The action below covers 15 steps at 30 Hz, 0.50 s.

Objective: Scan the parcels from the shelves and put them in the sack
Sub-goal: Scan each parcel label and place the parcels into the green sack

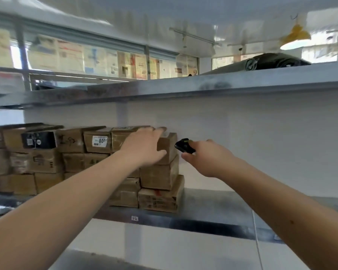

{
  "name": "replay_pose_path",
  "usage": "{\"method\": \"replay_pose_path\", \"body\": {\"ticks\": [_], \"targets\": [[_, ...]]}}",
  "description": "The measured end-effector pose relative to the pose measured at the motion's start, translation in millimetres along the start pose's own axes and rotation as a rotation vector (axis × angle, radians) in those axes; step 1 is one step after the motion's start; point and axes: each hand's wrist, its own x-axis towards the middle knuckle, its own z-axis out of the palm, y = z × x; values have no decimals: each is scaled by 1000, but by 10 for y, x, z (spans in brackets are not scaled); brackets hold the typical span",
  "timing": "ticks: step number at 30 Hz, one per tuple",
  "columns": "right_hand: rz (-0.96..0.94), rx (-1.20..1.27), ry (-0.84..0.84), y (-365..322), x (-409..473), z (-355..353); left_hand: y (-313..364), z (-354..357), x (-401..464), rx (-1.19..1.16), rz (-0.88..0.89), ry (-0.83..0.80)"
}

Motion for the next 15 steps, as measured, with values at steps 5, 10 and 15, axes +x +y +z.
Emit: {"method": "replay_pose_path", "body": {"ticks": [5, 10, 15], "targets": [[11, 5, -27, 115, 333, 124, -40, 45, 278, -8, 24, -104], [43, -25, -30, 226, 415, 172, -5, 176, 382, -63, -5, -47], [86, -38, -62, 257, 466, 200, -7, 273, 475, -155, -76, -33]]}}
